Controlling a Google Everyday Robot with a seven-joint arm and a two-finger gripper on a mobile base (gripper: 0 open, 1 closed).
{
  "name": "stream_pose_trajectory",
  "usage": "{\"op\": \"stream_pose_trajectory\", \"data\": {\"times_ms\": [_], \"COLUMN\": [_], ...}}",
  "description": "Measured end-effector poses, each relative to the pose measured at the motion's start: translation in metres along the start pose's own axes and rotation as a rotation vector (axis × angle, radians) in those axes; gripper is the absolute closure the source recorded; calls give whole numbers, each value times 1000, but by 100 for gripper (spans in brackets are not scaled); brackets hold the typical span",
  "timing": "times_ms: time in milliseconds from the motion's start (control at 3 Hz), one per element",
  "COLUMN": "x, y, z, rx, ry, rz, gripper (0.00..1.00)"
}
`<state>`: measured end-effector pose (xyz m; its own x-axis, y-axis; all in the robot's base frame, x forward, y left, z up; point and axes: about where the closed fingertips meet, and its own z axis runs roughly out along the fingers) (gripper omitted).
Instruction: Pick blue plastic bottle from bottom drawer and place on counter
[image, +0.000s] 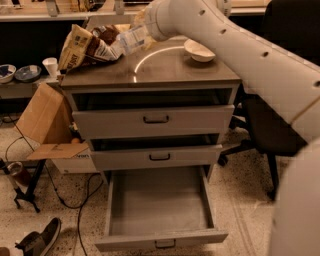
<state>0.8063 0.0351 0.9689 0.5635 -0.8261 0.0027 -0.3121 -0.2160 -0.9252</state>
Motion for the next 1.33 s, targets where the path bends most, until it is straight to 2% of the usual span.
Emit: {"op": "stream_pose_trajectory", "data": {"times_ms": [333, 667, 1333], "x": [8, 25, 47], "y": [4, 18, 43], "z": [38, 65, 56], "rx": [-29, -110, -210], "ry": [-45, -50, -6], "rz": [32, 80, 133], "gripper": [81, 50, 4]}}
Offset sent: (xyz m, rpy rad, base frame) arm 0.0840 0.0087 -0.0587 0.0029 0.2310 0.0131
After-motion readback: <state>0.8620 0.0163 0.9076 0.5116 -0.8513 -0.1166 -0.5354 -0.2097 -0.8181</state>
